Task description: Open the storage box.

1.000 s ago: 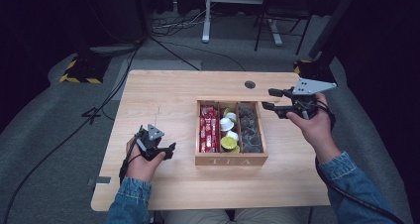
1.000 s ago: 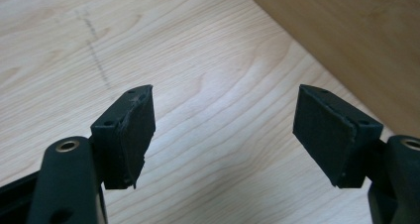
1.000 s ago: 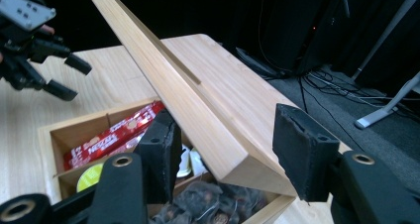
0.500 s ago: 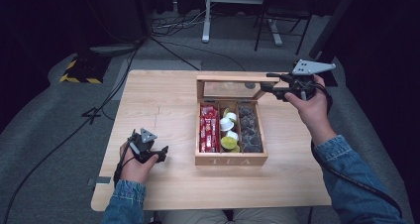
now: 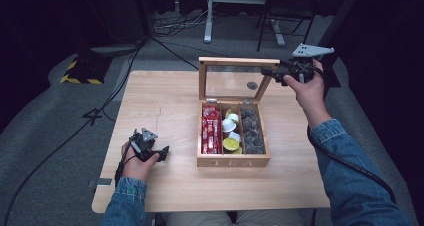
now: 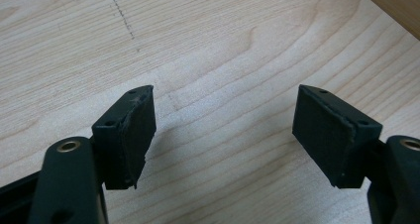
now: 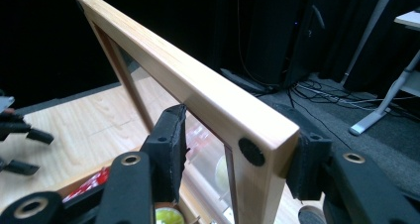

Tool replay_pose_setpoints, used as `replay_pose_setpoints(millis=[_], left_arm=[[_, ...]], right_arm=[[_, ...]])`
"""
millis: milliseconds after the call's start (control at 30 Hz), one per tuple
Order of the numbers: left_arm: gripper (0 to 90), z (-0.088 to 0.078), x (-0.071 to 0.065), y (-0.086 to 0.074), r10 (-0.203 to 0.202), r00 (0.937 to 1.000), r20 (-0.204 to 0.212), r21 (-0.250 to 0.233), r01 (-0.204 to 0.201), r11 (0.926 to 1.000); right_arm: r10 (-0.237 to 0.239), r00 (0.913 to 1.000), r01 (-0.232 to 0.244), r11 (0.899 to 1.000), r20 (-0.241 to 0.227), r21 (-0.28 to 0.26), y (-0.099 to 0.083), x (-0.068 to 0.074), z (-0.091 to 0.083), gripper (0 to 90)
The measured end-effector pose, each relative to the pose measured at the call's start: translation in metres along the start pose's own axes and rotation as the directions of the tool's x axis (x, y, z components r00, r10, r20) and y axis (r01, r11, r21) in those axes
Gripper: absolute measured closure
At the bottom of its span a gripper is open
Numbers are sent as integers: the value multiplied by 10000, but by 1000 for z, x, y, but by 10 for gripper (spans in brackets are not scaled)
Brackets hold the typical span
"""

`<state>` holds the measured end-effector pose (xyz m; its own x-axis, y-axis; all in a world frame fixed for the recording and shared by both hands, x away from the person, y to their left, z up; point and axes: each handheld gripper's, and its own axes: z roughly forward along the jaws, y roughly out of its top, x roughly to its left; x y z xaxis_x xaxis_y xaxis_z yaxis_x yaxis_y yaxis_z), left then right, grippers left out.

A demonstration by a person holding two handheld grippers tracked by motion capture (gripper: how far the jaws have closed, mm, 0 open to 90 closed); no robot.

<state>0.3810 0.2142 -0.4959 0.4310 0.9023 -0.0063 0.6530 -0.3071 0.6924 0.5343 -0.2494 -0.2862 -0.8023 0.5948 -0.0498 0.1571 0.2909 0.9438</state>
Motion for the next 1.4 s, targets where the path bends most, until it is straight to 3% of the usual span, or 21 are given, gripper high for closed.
replay_pose_setpoints(millis=[300,567,967,1400], left_arm=[[254,2,0,1,52,10000,17,-17,-52,10000],[254,2,0,1,82,10000,37,-38,-82,10000],[254,4,2,-1,108,9999,-19,77,-108,9999],[241,5,5,-3,-54,10000,78,-12,54,10000]], right_arm=[[436,9985,-427,9987,338,-260,2,-17,16,481],[704,9969,-693,9971,354,-322,3,-29,27,477],[764,9955,-774,9969,563,159,-6,-42,45,477],[951,9931,-978,9945,680,372,-17,-45,55,474]])
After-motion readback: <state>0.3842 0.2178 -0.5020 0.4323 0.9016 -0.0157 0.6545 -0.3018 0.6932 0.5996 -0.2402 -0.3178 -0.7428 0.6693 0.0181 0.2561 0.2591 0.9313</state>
